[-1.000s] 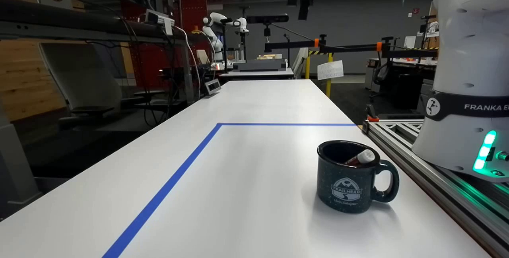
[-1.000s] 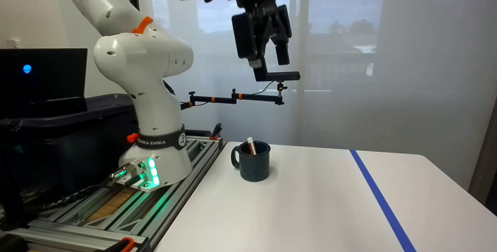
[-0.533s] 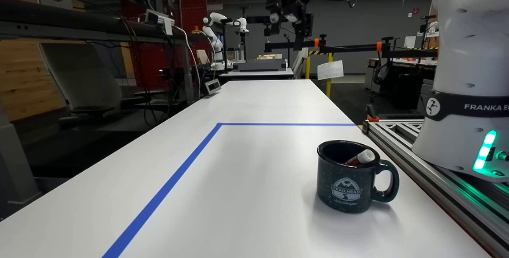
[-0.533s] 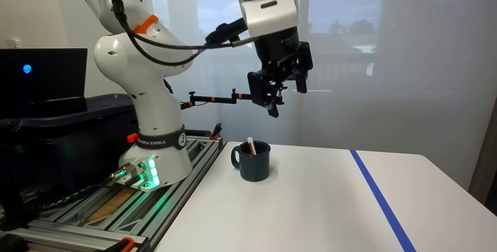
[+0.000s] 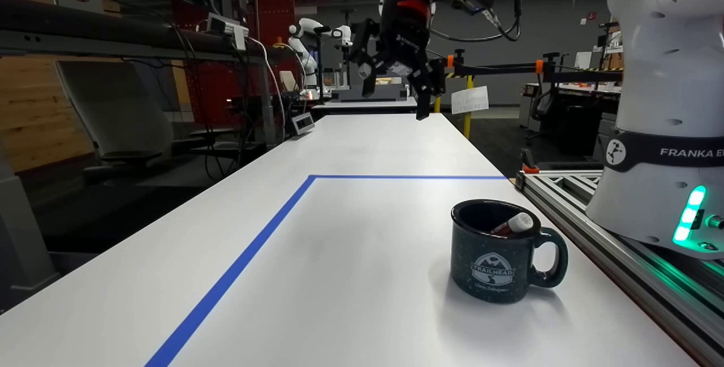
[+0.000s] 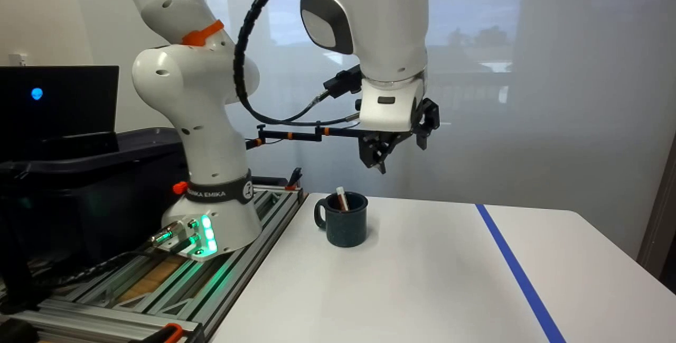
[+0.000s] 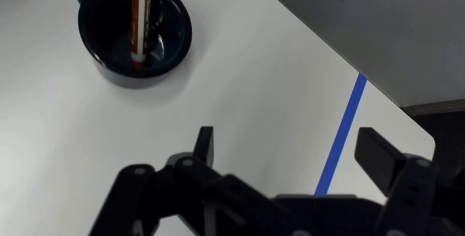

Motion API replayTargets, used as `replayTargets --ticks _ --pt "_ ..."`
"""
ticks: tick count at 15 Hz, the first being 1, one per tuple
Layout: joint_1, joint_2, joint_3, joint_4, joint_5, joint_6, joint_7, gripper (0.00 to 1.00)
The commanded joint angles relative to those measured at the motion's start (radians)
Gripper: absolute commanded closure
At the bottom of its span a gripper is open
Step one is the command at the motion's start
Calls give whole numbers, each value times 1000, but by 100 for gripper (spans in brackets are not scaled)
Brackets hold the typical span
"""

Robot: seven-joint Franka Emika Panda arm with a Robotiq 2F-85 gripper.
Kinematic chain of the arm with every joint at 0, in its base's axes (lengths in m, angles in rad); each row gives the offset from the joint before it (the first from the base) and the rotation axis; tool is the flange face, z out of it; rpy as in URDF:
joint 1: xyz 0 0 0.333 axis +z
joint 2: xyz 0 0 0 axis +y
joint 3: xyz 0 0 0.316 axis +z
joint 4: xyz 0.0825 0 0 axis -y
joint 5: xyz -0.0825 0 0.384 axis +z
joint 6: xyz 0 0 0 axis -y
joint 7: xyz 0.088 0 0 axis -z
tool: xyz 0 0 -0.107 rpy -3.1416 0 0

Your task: Remove the marker from the cup and put it on the table

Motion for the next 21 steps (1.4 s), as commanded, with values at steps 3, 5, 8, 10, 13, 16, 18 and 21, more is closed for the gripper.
replayTargets --ticks 3,5,8,10,13,16,18,21 --pt "-23 53 47 2 31 -48 18 0" --pt "-38 62 44 3 14 -48 13 0" --pt "-42 71 50 4 16 -31 3 0" --pt "-51 76 48 4 13 -41 1 0" --pt "-51 78 48 4 13 -42 1 0" --pt "-39 100 56 8 8 -76 -13 0" --pt "-33 119 69 9 1 -92 -15 0" --pt "-31 155 81 13 -14 -127 -21 0"
